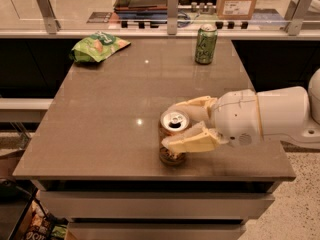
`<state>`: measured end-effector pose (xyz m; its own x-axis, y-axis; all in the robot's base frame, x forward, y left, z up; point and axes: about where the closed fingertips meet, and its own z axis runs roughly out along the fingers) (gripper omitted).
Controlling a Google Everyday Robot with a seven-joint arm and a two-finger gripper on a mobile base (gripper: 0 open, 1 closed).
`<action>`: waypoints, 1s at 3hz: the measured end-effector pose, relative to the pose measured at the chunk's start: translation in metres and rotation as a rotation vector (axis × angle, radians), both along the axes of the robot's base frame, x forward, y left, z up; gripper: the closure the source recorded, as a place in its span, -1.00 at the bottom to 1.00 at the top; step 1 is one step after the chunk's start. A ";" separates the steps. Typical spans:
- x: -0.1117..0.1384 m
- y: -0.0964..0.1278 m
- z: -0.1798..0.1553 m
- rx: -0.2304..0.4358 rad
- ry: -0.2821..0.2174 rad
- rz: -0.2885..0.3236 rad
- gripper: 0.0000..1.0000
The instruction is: Move orange can near green rice chip bag
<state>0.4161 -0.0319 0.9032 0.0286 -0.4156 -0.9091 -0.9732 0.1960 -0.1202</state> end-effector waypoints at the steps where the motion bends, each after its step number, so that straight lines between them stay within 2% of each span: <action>1: -0.001 0.002 0.002 -0.003 -0.003 0.003 1.00; 2: 0.006 0.000 0.009 -0.013 -0.010 0.007 1.00; 3: 0.030 -0.008 0.030 -0.041 -0.020 -0.014 1.00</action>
Offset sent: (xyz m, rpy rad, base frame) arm 0.0172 -0.0084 0.0160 -0.0202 -0.0102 0.0042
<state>0.4458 -0.0402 0.9336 0.0401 -0.4529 -0.8906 -0.9677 0.2044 -0.1475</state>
